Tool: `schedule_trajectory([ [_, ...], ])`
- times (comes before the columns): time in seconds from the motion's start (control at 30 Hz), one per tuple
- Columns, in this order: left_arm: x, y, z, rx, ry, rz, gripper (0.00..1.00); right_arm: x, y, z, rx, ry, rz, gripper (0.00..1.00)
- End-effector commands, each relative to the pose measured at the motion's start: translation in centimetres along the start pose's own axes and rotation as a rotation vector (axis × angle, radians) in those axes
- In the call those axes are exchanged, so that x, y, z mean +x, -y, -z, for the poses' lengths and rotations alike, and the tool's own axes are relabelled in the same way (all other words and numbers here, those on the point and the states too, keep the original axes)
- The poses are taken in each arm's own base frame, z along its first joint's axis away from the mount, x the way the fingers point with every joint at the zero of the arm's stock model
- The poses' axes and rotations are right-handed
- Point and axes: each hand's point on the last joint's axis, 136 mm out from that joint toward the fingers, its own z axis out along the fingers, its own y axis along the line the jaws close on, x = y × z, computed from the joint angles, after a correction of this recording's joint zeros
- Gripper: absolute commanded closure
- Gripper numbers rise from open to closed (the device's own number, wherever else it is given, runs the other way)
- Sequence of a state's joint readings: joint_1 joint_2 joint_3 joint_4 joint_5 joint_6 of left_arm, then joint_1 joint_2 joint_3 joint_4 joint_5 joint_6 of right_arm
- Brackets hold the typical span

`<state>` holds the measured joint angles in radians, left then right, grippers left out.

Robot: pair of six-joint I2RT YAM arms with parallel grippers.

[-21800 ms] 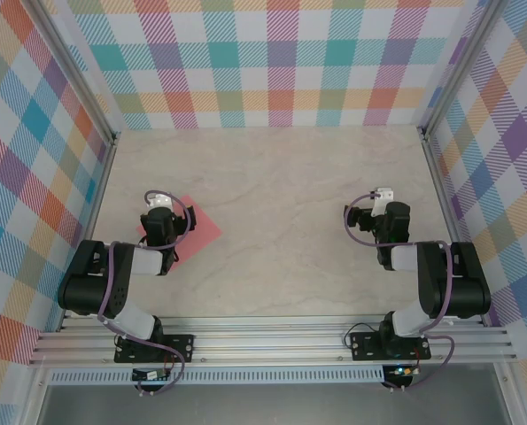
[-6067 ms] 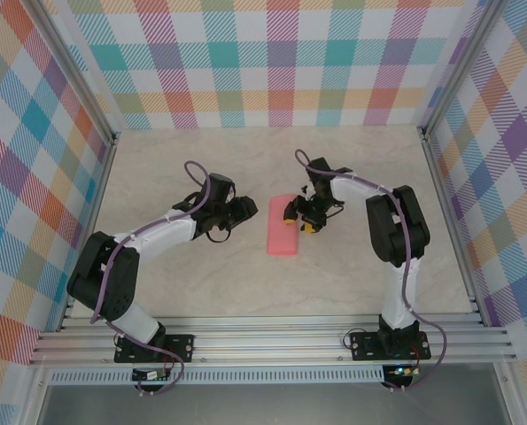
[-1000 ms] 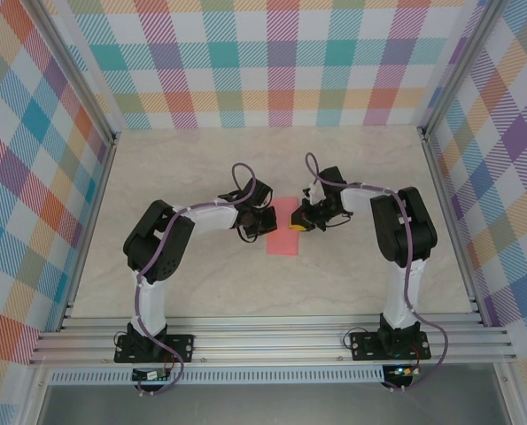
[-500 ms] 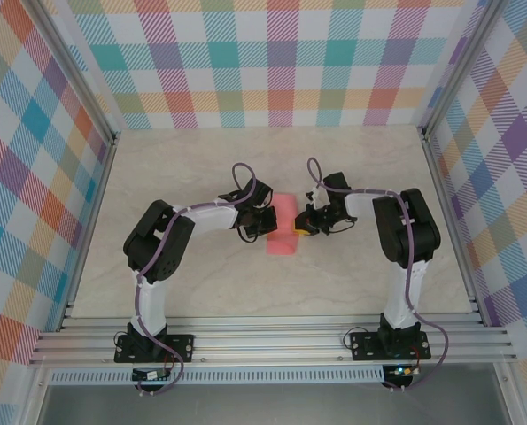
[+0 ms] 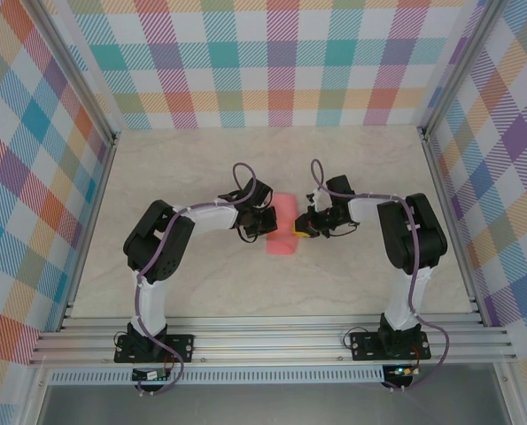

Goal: Fold a paper plane with a square sheet of paper (pick it up from the middle)
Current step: Fold the square sheet of paper in half at the center of the table.

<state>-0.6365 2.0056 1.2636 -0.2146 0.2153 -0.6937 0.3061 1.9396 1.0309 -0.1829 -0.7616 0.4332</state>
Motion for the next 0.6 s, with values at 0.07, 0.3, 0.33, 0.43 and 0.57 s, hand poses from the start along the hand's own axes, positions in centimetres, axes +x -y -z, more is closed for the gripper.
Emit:
schedule_trajectory([
  [0.07, 2.8, -2.1, -1.2, -0.074, -0.081, -0.009, 1.0, 0.9, 2.4, -0.8, 0.036, -0.017, -0.011, 1.0],
  [0.3, 2.7, -2.1, -1.2, -0.074, -0.079, -0.01, 1.0, 0.8, 1.7, -0.3, 0.031, -0.007, 0.003, 1.0],
  [0.33, 2.7, -2.1, -1.2, -0.074, -0.078, -0.011, 1.0, 0.6, 0.8, 0.2, 0.018, 0.005, 0.016, 1.0],
  [0.43, 2.7, -2.1, -1.2, -0.072, -0.078, -0.013, 1.0, 0.3, -1.6, 1.2, -0.046, 0.019, 0.042, 1.0],
  [0.57, 2.7, -2.0, -1.1, -0.073, -0.077, -0.012, 1.0, 0.7, -2.3, 1.3, -0.093, 0.008, 0.038, 1.0],
])
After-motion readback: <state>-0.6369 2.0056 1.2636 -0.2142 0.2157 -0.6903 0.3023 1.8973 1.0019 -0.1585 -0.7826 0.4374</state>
